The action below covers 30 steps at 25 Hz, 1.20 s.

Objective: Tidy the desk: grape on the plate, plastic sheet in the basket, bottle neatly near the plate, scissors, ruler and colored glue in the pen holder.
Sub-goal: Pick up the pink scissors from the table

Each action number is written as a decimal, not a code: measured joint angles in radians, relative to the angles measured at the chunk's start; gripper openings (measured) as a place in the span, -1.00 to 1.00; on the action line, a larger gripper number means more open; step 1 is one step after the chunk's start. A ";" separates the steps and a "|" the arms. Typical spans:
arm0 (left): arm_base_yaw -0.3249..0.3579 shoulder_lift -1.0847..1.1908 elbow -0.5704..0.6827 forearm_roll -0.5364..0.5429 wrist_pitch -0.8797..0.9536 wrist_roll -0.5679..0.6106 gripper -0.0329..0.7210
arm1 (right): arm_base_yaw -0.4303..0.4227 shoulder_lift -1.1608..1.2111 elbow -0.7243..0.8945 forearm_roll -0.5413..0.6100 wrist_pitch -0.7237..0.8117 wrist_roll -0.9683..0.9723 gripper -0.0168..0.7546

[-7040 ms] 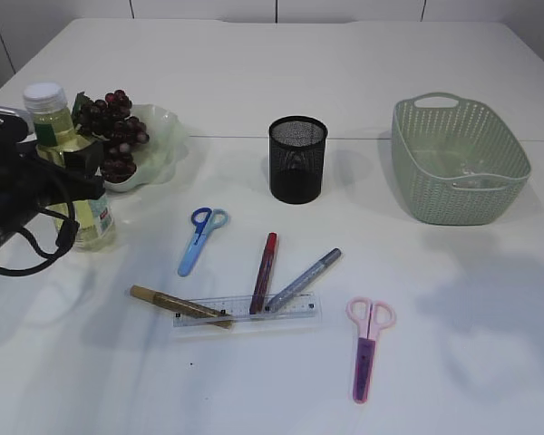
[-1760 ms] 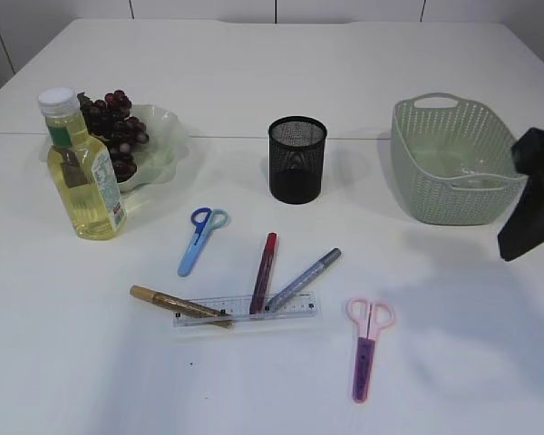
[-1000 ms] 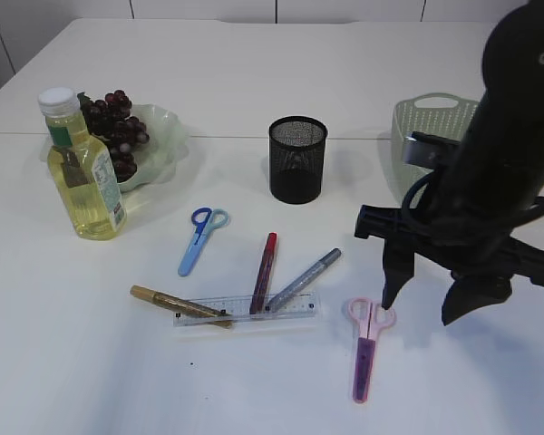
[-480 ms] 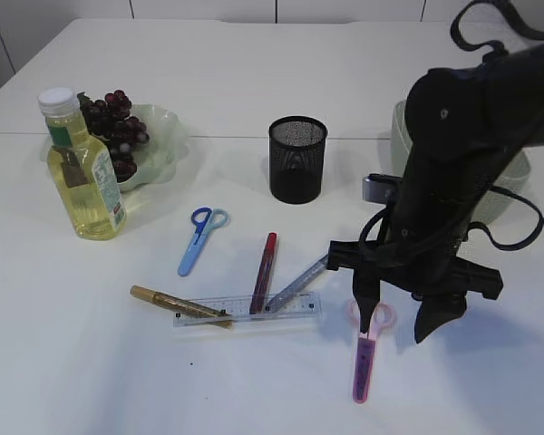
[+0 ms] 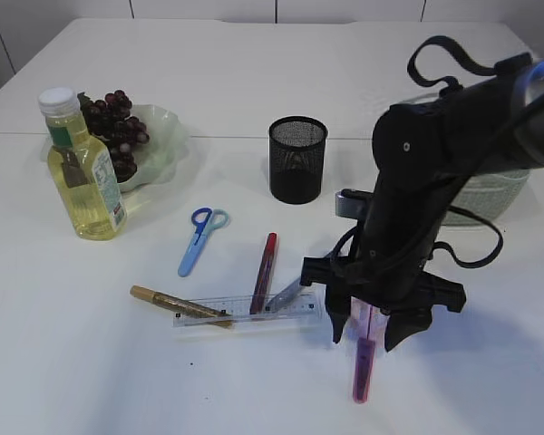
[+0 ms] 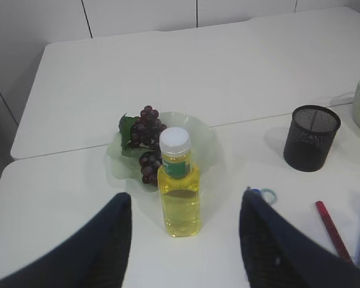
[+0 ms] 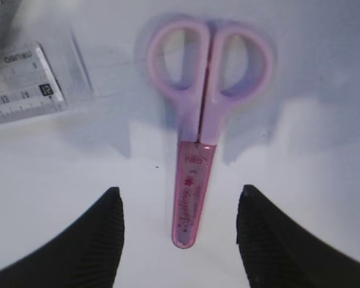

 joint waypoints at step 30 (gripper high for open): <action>0.000 0.000 0.000 0.006 0.004 0.000 0.19 | 0.004 0.068 -0.001 -0.043 -0.018 0.069 0.26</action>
